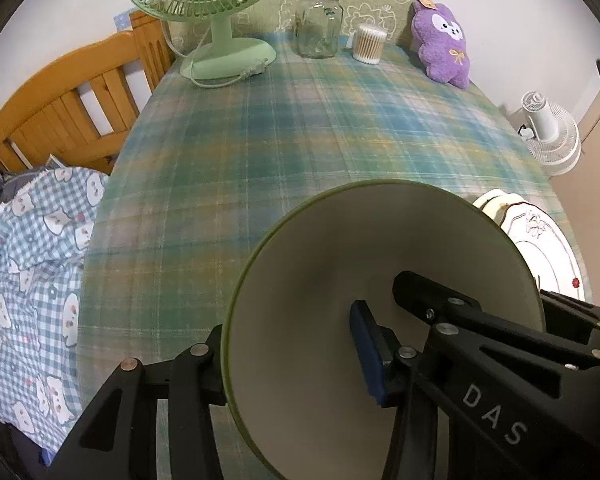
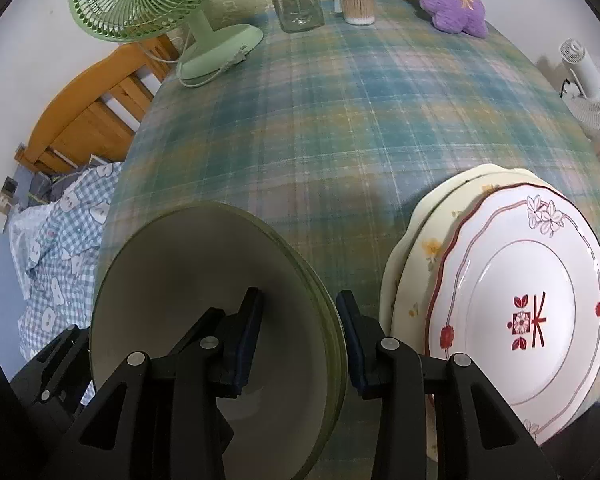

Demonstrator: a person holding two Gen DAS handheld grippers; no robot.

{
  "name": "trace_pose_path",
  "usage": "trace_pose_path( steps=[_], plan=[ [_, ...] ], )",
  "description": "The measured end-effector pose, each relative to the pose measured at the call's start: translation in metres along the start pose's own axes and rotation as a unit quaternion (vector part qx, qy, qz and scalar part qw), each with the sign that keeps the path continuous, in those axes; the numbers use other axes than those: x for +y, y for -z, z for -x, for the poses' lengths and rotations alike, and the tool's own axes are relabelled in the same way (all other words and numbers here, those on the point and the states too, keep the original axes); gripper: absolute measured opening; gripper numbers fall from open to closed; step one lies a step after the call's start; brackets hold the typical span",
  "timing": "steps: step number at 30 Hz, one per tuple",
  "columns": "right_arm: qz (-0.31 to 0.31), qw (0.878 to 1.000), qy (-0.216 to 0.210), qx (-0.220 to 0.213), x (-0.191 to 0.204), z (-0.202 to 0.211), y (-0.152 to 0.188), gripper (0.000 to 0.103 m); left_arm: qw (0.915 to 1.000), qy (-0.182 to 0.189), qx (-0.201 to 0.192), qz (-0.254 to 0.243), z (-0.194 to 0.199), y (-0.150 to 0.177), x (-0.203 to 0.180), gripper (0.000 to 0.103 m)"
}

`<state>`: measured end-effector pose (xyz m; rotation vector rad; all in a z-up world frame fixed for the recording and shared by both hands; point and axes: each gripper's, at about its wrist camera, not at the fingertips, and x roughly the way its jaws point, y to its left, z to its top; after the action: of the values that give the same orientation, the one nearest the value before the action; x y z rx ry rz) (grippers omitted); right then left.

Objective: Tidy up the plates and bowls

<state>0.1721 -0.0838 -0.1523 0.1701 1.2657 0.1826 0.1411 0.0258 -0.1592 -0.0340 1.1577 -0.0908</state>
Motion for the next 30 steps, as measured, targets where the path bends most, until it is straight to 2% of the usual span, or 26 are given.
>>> trace_pose_path(
  steps=[11, 21, 30],
  plan=[
    [-0.007, 1.0, 0.012, 0.002, 0.005, 0.007, 0.003, 0.042, 0.9999, 0.005, 0.012, 0.01, 0.006, 0.0, 0.001, 0.048],
    [-0.015, 1.0, 0.022, -0.016, 0.009, 0.032, 0.003, 0.042, 0.9999, 0.011, 0.001, 0.002, 0.024, -0.005, -0.001, 0.048],
    [-0.019, 0.999, 0.025, -0.03, -0.004, 0.056, -0.003, 0.042, 0.9998, 0.014, -0.009, -0.009, 0.039, -0.015, -0.023, 0.048]
  ],
)
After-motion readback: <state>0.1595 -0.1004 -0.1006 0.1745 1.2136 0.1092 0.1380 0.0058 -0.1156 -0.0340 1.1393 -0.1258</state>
